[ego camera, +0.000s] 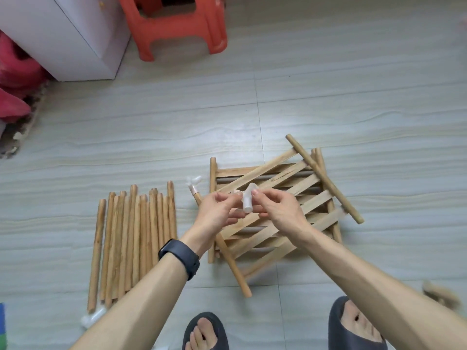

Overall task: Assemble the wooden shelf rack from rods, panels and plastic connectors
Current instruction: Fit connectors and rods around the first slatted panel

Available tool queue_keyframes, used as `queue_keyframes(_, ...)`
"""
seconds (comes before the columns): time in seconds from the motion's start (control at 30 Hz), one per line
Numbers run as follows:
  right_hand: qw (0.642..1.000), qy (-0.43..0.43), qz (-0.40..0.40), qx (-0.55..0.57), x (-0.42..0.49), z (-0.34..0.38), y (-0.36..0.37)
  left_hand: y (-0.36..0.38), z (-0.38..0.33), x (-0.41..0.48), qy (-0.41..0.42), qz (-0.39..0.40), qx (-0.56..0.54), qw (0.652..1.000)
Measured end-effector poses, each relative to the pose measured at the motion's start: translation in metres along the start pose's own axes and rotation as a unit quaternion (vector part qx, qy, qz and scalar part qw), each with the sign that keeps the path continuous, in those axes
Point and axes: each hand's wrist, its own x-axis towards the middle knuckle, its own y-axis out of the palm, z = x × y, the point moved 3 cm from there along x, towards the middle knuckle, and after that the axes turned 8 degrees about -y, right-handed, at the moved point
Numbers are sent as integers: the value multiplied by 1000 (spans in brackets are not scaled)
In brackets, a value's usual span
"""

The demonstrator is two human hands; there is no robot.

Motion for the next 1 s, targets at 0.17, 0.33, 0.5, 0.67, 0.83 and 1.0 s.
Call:
queue_keyframes(0.17, 1000, 18, 15, 20, 6, -7, -17, 30, -7, 17, 36, -10, 74, 997)
queue_keyframes(0.33, 998, 51, 8, 34, 14, -16, -26, 46, -9, 30, 86, -16, 71, 994)
queue_keyframes(0.5, 994, 60, -34, 82, 20, -17, -39, 38, -11, 34, 241, -137, 370, 886)
queue_keyframes(0.67, 998, 46, -18, 49, 24, -18, -37, 35, -14, 37, 273, -153, 444, 840)
queue_keyframes(0.83, 998, 37, -29, 34, 32, -24, -40, 36, -18, 46, 178, -33, 292, 939)
queue_keyframes(1.0, 999, 30, -24, 10, 45, -24, -52, 41, -31, 62, 82, 87, 106, 987)
